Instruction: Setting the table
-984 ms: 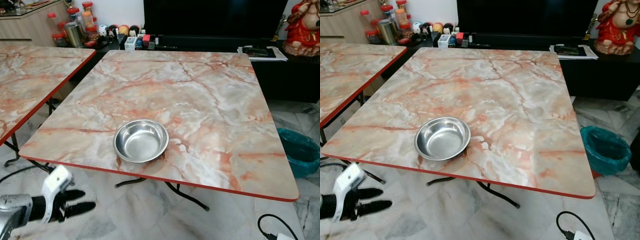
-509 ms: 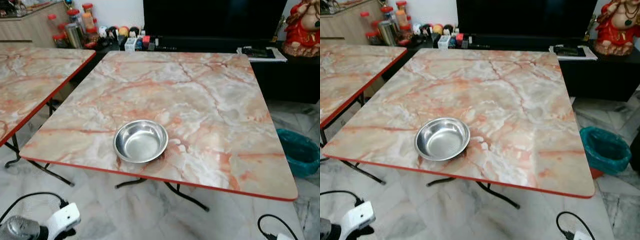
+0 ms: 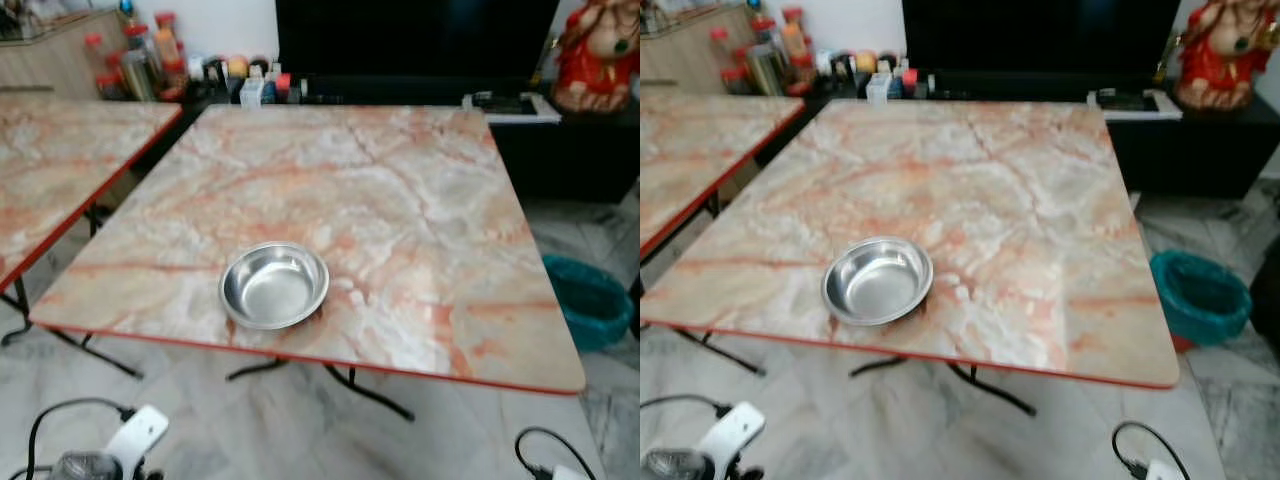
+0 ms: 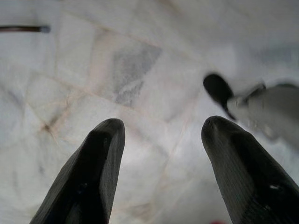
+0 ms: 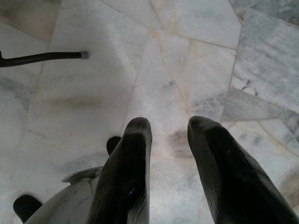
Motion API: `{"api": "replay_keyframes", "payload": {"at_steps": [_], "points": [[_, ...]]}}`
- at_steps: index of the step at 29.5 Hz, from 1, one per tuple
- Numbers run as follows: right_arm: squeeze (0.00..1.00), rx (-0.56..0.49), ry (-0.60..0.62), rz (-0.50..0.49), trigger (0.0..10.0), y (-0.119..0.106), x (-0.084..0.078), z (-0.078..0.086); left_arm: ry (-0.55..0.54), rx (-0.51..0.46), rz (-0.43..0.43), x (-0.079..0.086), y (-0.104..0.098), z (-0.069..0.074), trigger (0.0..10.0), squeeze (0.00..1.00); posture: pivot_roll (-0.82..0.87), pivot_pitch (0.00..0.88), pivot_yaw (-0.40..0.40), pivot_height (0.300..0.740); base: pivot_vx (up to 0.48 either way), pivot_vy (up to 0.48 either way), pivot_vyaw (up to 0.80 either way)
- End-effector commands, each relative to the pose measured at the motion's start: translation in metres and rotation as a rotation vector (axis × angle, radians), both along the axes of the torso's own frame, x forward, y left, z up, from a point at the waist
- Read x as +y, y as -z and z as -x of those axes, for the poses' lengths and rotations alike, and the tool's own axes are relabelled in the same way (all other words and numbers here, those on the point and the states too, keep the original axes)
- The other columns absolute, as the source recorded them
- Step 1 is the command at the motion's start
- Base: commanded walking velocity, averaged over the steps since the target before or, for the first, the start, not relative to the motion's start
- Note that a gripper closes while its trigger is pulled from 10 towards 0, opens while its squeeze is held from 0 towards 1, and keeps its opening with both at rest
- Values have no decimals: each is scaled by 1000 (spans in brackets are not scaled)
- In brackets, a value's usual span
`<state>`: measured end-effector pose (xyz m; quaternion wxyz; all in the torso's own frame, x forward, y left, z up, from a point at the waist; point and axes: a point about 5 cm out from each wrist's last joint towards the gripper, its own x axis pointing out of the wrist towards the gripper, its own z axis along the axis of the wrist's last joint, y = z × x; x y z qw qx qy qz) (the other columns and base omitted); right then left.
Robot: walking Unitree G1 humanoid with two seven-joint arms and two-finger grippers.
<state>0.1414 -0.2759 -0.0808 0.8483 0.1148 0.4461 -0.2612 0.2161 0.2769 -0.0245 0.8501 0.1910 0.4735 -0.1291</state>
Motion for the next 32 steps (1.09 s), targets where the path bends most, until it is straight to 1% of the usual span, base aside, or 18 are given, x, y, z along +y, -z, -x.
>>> {"api": "replay_keyframes", "payload": {"at_steps": [1, 5, 6, 8, 11, 13, 14, 16, 17, 19, 21, 22, 24, 25, 27, 29, 30, 32], "points": [[0, 5, 8, -7, 10000, 1, 1, 2, -92, -13, 7, 5, 5, 4, 10000, 0, 13, 79, 46, 740, 0, 0, 0], [0, 5, 8, -7, 10000, 1, 1, 2, -210, -62, 20, -3, 15, 4, 10000, 0, 12, 80, 43, 740, 0, 0, 0], [0, 5, 8, -7, 10000, 1, 1, 2, -218, -65, 19, -3, 16, 4, 10000, 0, 12, 80, 43, 740, 0, 0, 0], [0, 4, 9, -7, 10000, 1, 1, 2, -304, -102, 12, -2, 17, 3, 10000, 0, 7, 78, 45, 740, 0, 0, 0], [0, 3, 10, -7, 10000, 1, 1, 2, -327, -110, 19, -4, 19, 4, 10000, 0, 5, 76, 44, 740, 0, 0, 0], [0, 3, 14, -8, 10000, 1, 1, 3, -335, -101, -1, -4, 22, 6, 10000, 0, 5, 74, 42, 740, 0, 0, 0], [0, 3, 15, -8, 10000, 1, 1, 3, -337, -92, -27, -5, 25, 10, 10000, 0, 7, 71, 39, 740, 0, 0, 0], [0, 4, 16, -8, 10000, 1, 1, 3, -352, -92, -31, -5, 27, 12, 10000, 0, 7, 71, 39, 740, 0, 0, 0], [0, 3, 17, -8, 10000, 1, 1, 3, -395, -109, -12, -7, 28, 13, 10000, 0, 1, 67, 40, 740, 0, 0, 0], [0, 2, 20, -9, 10000, 2, 1, 4, -429, -134, 20, -9, 30, 13, 10000, 0, -1, 62, 40, 740, 0, 0, 0], [0, 2, 20, -9, 10000, 2, 1, 4, -442, -140, 31, -10, 30, 14, 10000, 0, 0, 60, 38, 740, 0, 0, 0], [0, 1, 19, -10, 10000, 2, 1, 4, -504, -148, 65, -12, 32, 17, 10000, 0, -2, 57, 37, 740, 0, 0, 0], [0, -1, 17, -12, 10000, 2, 1, 4, -569, -154, 91, -13, 35, 20, 10000, 0, -11, 53, 36, 740, 0, 0, 0], [0, -1, 17, -12, 10000, 2, 1, 4, -569, -154, 91, -13, 35, 20, 10000, 0, -11, 53, 36, 740, 0, 0, 0], [0, -5, 20, -14, 10000, 2, 1, 4, -604, -165, 129, -14, 36, 21, 10000, 0, -14, 51, 36, 740, 0, 0, 0], [0, -11, 26, -16, 10000, 2, 1, 5, -613, -172, 140, -14, 36, 22, 10000, 0, -11, 54, 37, 740, 0, 0, 0], [0, -13, 30, -19, 10000, 2, 1, 5, -636, -177, 149, -14, 36, 23, 10000, 0, -9, 58, 34, 740, 0, 0, 0], [0, -12, 28, -19, 10000, 2, 1, 5, -641, -175, 148, -14, 37, 23, 10000, 0, -9, 60, 33, 740, 0, 0, 0]]}}
